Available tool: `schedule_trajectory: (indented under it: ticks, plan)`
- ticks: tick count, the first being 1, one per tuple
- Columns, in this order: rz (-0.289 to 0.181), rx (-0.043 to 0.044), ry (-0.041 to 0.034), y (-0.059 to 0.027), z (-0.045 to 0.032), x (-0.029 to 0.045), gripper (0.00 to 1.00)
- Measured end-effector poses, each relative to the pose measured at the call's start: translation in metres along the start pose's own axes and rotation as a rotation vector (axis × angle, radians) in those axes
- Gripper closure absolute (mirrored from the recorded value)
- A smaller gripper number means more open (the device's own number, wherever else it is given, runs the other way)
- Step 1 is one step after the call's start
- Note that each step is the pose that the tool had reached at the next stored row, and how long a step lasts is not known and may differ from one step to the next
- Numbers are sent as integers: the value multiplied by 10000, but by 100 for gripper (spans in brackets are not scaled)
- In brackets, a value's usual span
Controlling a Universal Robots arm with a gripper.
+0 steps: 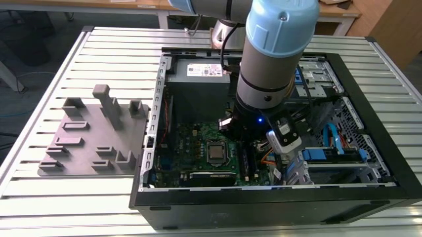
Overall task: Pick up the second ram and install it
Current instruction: 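Insert the second ram into the second slot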
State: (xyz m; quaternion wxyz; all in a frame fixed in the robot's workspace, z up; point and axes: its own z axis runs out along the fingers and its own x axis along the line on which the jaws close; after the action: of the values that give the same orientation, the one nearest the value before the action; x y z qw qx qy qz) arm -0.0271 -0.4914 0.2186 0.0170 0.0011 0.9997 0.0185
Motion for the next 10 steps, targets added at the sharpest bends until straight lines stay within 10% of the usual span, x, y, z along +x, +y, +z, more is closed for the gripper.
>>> schedule_trajectory:
  ticks: [10]
  plan:
    - [-79, 3, 2, 0, 13, -3, 89]
